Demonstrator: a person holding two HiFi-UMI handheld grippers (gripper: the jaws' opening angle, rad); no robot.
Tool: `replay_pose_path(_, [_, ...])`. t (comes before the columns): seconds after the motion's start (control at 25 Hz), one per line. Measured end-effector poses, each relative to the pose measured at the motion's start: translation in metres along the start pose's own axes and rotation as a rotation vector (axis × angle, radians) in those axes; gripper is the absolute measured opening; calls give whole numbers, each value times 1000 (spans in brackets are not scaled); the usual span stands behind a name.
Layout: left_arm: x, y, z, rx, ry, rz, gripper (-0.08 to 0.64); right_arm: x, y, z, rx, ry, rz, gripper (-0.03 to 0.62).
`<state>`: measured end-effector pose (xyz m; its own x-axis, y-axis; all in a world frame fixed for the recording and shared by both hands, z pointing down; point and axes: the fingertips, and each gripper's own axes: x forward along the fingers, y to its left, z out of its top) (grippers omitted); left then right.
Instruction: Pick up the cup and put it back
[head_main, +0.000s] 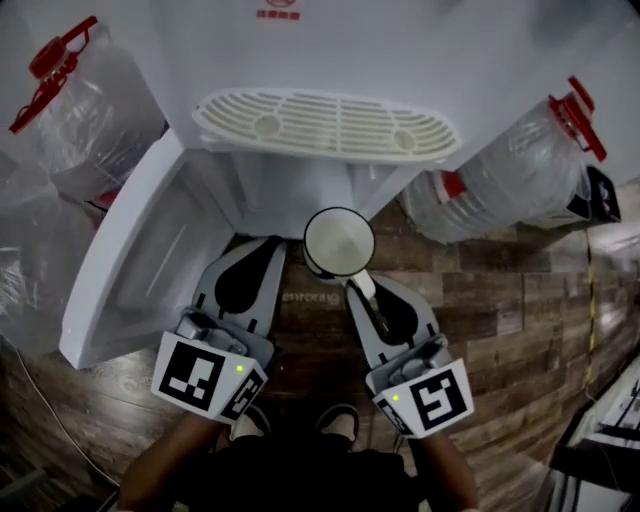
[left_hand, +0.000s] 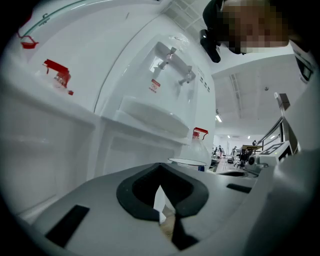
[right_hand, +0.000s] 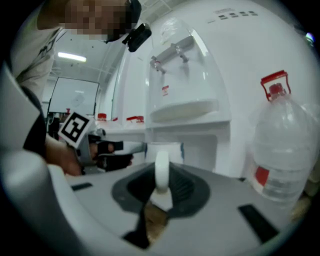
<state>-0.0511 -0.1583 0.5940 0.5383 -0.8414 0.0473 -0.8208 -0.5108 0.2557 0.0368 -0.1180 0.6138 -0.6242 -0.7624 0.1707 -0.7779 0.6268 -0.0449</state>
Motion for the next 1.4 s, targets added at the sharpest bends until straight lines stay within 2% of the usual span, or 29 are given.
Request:
replay_pose_path(0.2, [-9, -31, 46, 54, 26, -81, 7, -20, 10, 53, -14, -1, 5, 71])
replay_pose_path(0.4, [-20, -43, 109, 35, 33, -70, 8, -36, 21, 120, 5, -12, 14, 71])
replay_pose_path(0.6, [-33, -62, 199, -9, 18, -37, 6, -62, 35, 205, 13, -24, 0, 71])
replay_pose_path(0.92, [-58, -105, 359, -29, 7, -21, 8, -108, 64, 355, 70, -24, -6, 71])
replay_pose_path(1.16, [-69, -138, 470, -12, 11, -18, 8, -141, 66, 466, 119, -30, -34, 71])
replay_pose_path(1.4, [-70, -174, 551, 44, 25, -43, 6, -160, 73, 563, 139, -53, -26, 71])
